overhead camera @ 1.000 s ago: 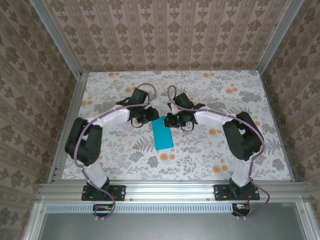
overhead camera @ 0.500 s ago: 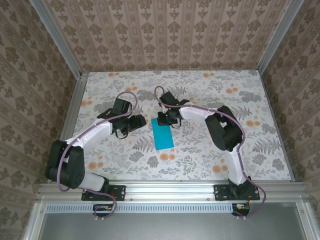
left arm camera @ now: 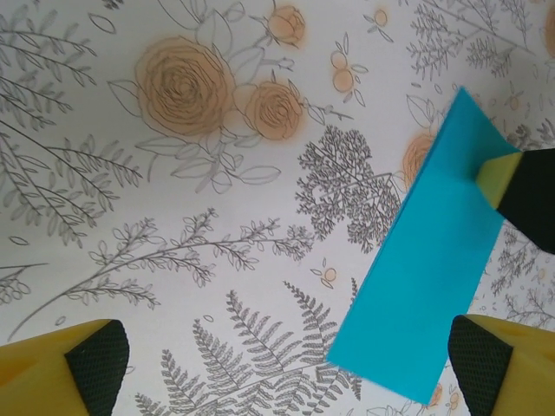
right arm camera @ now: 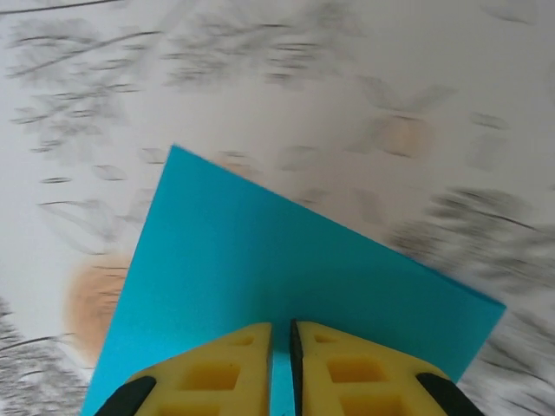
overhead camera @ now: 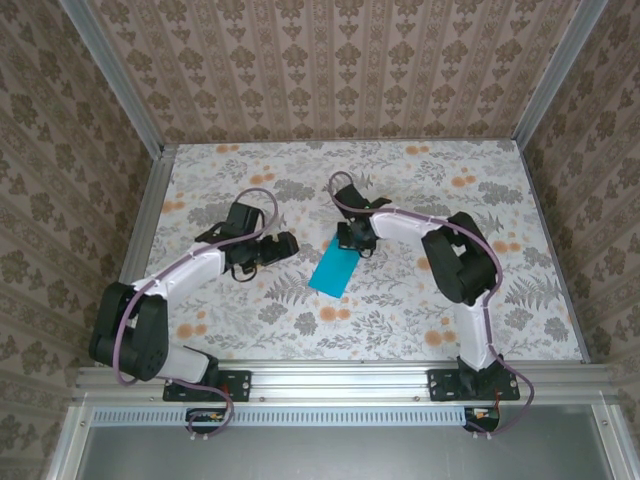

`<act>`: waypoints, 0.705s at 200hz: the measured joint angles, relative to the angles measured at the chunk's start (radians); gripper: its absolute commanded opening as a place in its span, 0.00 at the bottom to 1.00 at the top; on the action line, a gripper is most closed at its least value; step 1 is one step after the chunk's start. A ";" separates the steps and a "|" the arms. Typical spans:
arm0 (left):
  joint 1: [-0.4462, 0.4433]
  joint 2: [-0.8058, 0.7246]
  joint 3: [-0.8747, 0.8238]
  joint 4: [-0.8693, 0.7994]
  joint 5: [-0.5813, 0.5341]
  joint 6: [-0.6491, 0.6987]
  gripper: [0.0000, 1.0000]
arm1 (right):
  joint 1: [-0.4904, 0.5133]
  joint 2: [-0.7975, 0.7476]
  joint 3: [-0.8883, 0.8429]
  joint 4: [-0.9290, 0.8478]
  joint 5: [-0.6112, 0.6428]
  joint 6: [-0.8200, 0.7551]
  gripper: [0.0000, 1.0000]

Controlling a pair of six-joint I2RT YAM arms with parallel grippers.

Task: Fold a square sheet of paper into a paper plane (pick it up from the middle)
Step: Rotate the square sheet of paper at the center of the table.

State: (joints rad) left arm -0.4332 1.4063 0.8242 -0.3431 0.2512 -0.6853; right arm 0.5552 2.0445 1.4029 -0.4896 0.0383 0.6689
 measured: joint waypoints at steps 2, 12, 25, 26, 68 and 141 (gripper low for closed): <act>-0.002 -0.001 -0.002 0.000 0.001 0.000 0.99 | -0.003 -0.006 -0.008 0.000 0.003 0.004 0.16; -0.023 -0.006 -0.008 0.000 0.004 0.001 0.98 | -0.018 -0.035 -0.048 0.005 0.012 0.028 0.19; -0.059 -0.010 -0.011 0.002 0.009 0.000 0.97 | -0.039 -0.082 -0.104 0.029 0.007 0.047 0.20; -0.064 -0.010 -0.011 0.002 0.010 0.000 0.97 | -0.042 -0.089 -0.111 0.032 0.006 0.049 0.20; -0.212 0.005 -0.009 0.046 0.017 -0.034 0.78 | -0.095 -0.294 -0.280 0.172 -0.134 0.039 0.15; -0.360 0.204 0.066 0.189 0.043 -0.187 0.27 | -0.096 -0.360 -0.425 0.277 -0.361 -0.013 0.02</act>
State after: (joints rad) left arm -0.7933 1.6108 0.8906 -0.1543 0.2943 -0.8722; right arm 0.4591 1.6848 0.9783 -0.2131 -0.3225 0.6556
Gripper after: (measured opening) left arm 0.310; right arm 0.054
